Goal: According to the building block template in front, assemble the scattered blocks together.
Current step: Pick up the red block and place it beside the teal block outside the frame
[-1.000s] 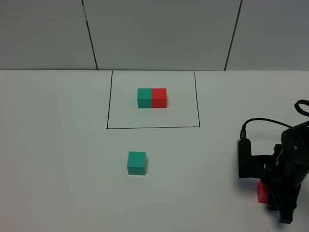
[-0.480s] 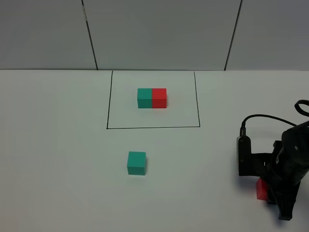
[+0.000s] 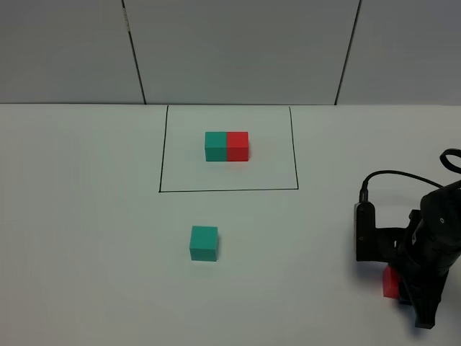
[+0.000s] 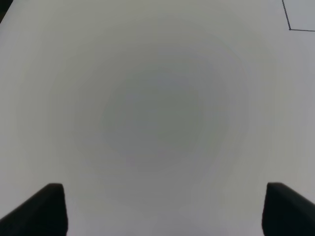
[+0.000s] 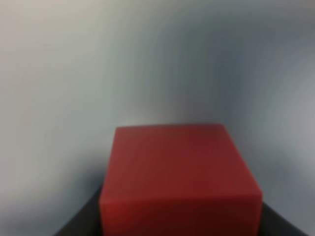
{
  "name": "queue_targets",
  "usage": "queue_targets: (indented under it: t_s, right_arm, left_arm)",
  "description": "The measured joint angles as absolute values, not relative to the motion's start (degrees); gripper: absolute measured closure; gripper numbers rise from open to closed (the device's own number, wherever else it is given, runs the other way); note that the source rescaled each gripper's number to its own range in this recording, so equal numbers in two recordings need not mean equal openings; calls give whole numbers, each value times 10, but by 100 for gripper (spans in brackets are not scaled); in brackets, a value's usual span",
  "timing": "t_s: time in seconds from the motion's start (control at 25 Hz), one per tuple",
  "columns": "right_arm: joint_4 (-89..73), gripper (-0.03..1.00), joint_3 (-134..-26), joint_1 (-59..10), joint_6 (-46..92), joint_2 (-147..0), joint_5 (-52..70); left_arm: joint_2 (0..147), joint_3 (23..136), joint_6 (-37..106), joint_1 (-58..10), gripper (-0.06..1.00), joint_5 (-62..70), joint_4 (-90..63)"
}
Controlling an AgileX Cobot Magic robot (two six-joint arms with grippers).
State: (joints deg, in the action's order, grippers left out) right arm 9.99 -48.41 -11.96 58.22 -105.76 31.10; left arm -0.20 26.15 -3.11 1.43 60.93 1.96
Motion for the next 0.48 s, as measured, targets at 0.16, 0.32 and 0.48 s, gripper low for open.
queue_targets:
  t_s: [0.16, 0.32, 0.48]
  right_arm:
    - [99, 55, -503, -135, 575, -1055, 347]
    - [101, 55, -567, -160, 556, -1047, 423]
    - [104, 55, -625, -196, 549, -1048, 465]
  left_arm:
    - [-2, 262, -31, 14, 2, 609, 20]
    - [-2, 262, -31, 14, 2, 609, 20]
    - [-2, 262, -31, 14, 2, 609, 20]
